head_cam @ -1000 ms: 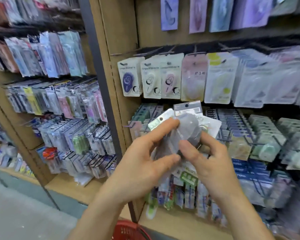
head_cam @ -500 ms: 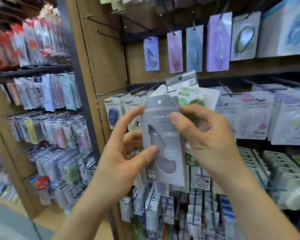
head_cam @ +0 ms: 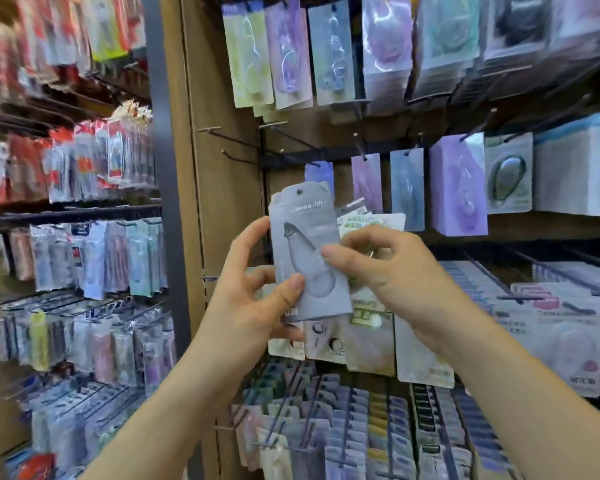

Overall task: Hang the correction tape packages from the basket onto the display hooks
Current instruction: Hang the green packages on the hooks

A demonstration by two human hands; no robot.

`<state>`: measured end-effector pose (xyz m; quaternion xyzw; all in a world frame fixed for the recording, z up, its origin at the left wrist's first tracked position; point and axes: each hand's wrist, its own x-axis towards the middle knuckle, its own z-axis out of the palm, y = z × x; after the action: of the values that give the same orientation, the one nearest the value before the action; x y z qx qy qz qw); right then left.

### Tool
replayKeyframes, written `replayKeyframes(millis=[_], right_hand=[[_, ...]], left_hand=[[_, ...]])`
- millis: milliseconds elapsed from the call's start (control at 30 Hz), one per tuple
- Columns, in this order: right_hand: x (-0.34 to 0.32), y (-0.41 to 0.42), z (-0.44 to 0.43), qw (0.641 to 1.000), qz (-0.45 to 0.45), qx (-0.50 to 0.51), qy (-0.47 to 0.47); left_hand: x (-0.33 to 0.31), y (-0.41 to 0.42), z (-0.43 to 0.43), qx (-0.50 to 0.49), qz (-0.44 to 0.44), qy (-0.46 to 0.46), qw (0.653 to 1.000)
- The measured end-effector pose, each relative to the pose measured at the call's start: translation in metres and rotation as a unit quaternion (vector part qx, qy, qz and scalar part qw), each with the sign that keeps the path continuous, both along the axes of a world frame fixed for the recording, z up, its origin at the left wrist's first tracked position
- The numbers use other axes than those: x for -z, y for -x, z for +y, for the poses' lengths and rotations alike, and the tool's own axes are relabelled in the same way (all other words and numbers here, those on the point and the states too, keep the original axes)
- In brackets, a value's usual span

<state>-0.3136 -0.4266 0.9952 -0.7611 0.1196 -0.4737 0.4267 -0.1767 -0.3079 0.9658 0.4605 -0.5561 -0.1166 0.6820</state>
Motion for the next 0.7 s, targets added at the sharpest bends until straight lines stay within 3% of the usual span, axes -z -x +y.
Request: replayKeyframes(millis=[200,467,700], right_hand=[[-0.025,-0.062,-0.003,0.997,0.075,0.008,0.019],[-0.056,-0.137,-0.008,0.997,0.074,0.009,0.026],[-0.063,-0.166,-0.023,0.998,0.059,0.011,0.028]], left_hand=[[-0.029,-0.064,-0.021,-0.047,0.027,0.024,0.998],[-0.057,-0.132,-0.028,-0.080,0.041,0.043,0.995],[-0.068,-0.163,-0.041,-0.104,-0.014,0.050,0.993]])
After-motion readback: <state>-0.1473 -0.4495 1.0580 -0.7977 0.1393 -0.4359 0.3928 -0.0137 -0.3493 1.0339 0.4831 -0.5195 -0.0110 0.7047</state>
